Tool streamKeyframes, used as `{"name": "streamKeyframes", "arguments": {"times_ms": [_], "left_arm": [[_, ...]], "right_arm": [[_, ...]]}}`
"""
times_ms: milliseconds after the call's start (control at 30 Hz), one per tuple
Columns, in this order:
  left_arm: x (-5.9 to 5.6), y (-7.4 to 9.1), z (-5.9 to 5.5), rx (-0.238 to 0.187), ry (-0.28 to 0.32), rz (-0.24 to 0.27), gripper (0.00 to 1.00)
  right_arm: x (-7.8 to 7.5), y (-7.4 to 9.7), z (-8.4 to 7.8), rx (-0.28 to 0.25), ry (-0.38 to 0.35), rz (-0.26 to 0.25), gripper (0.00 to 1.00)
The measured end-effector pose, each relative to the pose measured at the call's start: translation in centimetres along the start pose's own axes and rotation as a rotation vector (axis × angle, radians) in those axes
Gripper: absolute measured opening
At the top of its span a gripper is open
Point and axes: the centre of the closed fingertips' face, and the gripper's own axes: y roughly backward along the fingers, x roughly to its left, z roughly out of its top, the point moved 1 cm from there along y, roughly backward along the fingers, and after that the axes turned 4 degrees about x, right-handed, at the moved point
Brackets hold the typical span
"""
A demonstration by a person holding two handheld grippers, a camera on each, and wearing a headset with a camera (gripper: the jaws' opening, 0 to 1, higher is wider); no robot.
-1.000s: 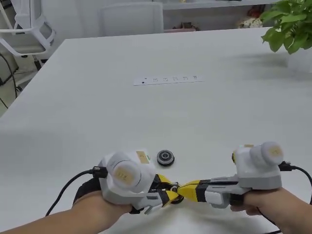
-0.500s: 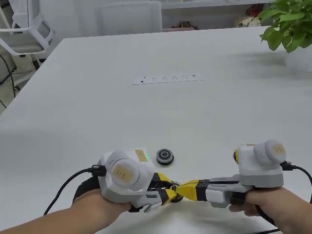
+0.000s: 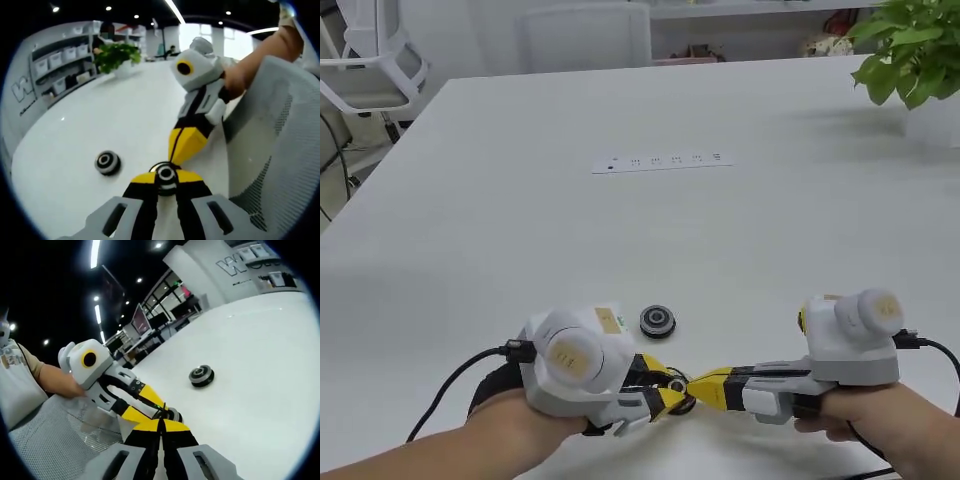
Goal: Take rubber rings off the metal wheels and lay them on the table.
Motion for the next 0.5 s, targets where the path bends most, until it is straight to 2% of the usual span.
{"name": "streamKeyframes", "arguments": {"times_ms": [500], "left_arm": [[-0.03, -0.04, 0.03, 0.008, 0.016, -0.018, 0.14]], "right_arm": [[-0.01, 0.02, 0.04, 0.0, 0.004, 0.001, 0.0]]}}
